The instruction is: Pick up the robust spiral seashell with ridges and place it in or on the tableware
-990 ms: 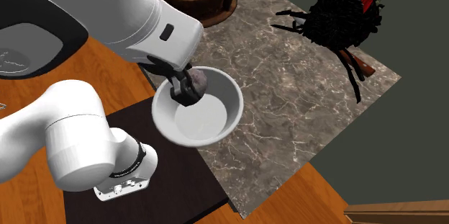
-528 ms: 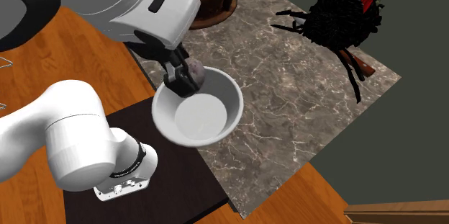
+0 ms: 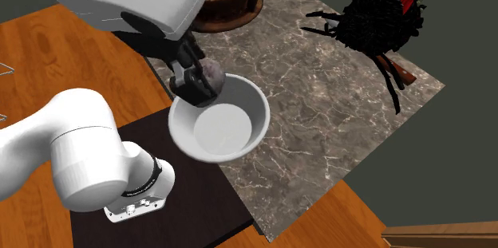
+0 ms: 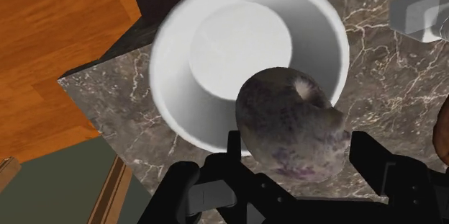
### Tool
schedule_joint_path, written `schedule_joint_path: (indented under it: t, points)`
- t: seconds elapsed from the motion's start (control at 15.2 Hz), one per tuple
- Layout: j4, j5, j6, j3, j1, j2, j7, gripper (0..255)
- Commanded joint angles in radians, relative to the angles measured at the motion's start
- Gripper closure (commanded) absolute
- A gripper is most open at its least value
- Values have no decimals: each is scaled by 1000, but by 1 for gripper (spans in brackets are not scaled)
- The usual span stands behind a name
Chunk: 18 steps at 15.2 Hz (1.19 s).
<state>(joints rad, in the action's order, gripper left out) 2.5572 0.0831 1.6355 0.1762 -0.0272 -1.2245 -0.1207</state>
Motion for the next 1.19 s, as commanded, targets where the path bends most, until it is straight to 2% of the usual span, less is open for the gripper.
schedule_joint_path:
  t: [0.0, 0.86, 1.12]
  points:
    - [-2, 25, -5, 33, 9, -3, 28, 255]
    - [206, 57, 109, 66, 39, -95, 40, 255]
    - [213, 59, 114, 68, 40, -98, 40, 255]
